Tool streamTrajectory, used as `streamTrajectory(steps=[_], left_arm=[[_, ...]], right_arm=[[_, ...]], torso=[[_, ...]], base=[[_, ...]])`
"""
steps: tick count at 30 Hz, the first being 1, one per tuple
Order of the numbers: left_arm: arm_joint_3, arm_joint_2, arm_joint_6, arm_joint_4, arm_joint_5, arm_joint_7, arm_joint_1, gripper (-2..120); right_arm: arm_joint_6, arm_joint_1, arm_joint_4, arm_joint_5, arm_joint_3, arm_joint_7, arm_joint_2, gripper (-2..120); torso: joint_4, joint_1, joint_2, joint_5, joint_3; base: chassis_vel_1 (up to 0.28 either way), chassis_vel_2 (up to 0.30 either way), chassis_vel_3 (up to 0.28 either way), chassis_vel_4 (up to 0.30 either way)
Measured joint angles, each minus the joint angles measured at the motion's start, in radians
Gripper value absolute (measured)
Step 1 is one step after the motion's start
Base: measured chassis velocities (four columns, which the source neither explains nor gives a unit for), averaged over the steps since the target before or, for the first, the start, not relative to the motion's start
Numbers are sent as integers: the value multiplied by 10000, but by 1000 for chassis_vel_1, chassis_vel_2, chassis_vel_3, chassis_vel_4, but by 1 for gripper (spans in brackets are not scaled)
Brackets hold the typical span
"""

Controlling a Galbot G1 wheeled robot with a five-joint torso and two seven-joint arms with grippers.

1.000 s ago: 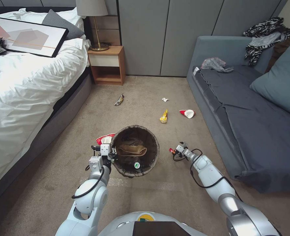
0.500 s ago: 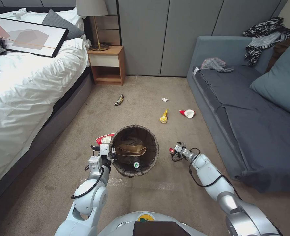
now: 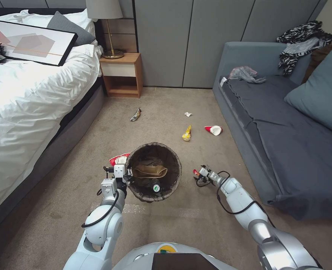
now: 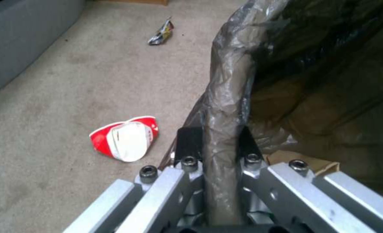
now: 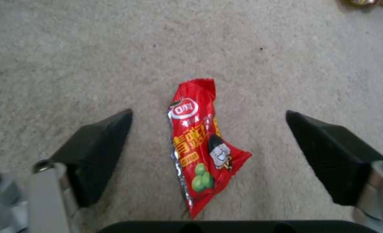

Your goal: Pick up the trash bin, then pick up the garbage from the floor and place it into the trash bin.

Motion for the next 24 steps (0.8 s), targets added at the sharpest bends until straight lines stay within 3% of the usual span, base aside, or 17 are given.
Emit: streamTrajectory(steps=[2, 4, 10, 24], left_arm=[[1, -2, 0, 0, 0, 0, 1, 2], [11, -20, 0, 6, 7, -5, 1, 2], [-28, -26, 6, -4, 9, -26, 13, 2], [-107, -15, -22, -131, -7, -51, 118, 2]], right_arm=[[3, 0, -4, 6, 1, -12, 0, 84], [19, -20, -38, 71, 12, -137, 15, 75], [136, 47, -453, 71, 114, -328, 101, 61], [-196, 465, -1236, 389, 261, -219, 76, 27]], torso=[[0, 0, 0, 0, 0], [-1, 0, 0, -4, -1], [-7, -1, 2, -11, -3], [8, -1, 1, 7, -1]], base=[[0, 0, 0, 0], [0, 0, 0, 0], [0, 0, 0, 0], [0, 0, 0, 0]])
